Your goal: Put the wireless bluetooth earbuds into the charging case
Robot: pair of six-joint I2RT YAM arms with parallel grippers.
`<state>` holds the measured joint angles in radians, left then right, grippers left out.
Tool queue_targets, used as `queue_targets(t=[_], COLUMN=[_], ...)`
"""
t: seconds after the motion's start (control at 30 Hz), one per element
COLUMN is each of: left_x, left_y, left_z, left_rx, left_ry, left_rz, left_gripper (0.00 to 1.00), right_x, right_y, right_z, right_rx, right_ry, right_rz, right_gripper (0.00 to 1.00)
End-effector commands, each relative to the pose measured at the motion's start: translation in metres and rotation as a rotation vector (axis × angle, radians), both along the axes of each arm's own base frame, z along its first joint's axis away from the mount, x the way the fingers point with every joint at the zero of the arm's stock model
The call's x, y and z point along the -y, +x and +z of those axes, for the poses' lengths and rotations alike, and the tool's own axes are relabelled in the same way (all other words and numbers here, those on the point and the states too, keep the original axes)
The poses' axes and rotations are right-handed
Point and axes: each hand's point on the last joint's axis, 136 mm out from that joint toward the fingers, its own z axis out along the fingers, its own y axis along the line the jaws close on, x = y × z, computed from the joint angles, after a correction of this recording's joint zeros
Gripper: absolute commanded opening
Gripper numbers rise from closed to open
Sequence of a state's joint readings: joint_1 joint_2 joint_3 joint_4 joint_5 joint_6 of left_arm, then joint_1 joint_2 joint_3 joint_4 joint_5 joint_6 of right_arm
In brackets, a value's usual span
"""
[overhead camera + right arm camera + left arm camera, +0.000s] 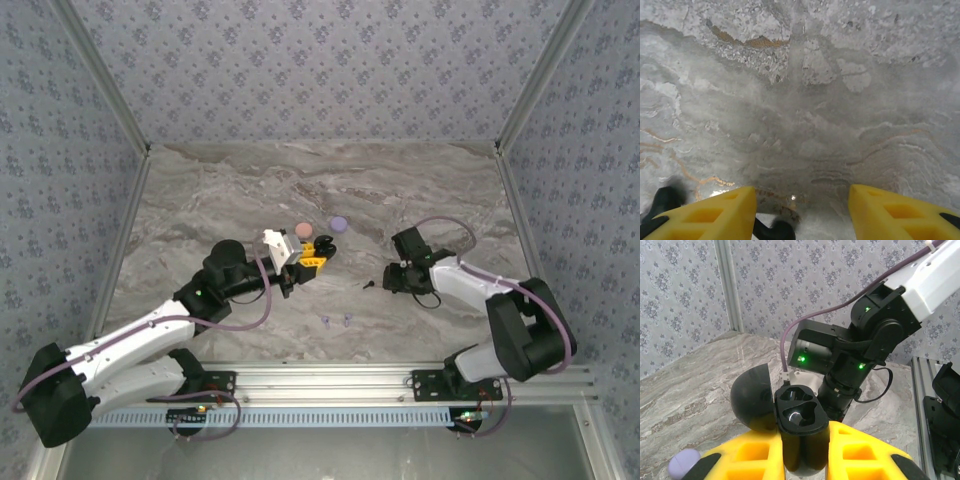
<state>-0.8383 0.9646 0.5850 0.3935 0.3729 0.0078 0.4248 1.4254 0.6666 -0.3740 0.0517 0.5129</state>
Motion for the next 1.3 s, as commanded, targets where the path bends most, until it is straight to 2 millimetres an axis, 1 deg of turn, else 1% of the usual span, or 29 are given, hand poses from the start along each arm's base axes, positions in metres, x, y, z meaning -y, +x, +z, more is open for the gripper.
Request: queue_targets(t=[0.0, 0.17, 0.33, 0.73, 1.07, 1.27], left_x=[0.000, 0.001, 0.001, 0.001, 0.002, 0.002], left_y=[-0.002, 0.000, 0.000, 0.000, 0.001, 0.001], left_z=[0.010, 0.008, 0.009, 0.007, 0.005, 0.005], left_rx=[0.030, 0.031, 0.035, 0.029, 0.024, 0.018], left_ry=[-0.020, -0.015, -0.013, -0.006, -0.005, -0.005], left_rz=[-0.002, 0.001, 0.004, 0.003, 0.005, 0.004], left_gripper=[0.08, 0.08, 0.08, 0.08, 0.08, 0.08], right_x=[-0.001, -0.004, -0.005, -0.006, -0.004, -0.002], right_y=[0.012, 0.011, 0.002, -0.012, -0.027, -0.029], right_z=[0.001, -0.005, -0.007, 0.002, 0.001, -0.001], right_rx=[0.023, -0.002, -0.036, -0.038, -0.052, -0.063], right_ry=[-0.028, -0.058, -0.077, -0.106, -0.111, -0.114], right_rz=[-0.025, -0.008, 0.018, 0.041, 0.048, 0.040], right_gripper=[0.54, 0.54, 0.54, 0.50, 0.49, 0.49])
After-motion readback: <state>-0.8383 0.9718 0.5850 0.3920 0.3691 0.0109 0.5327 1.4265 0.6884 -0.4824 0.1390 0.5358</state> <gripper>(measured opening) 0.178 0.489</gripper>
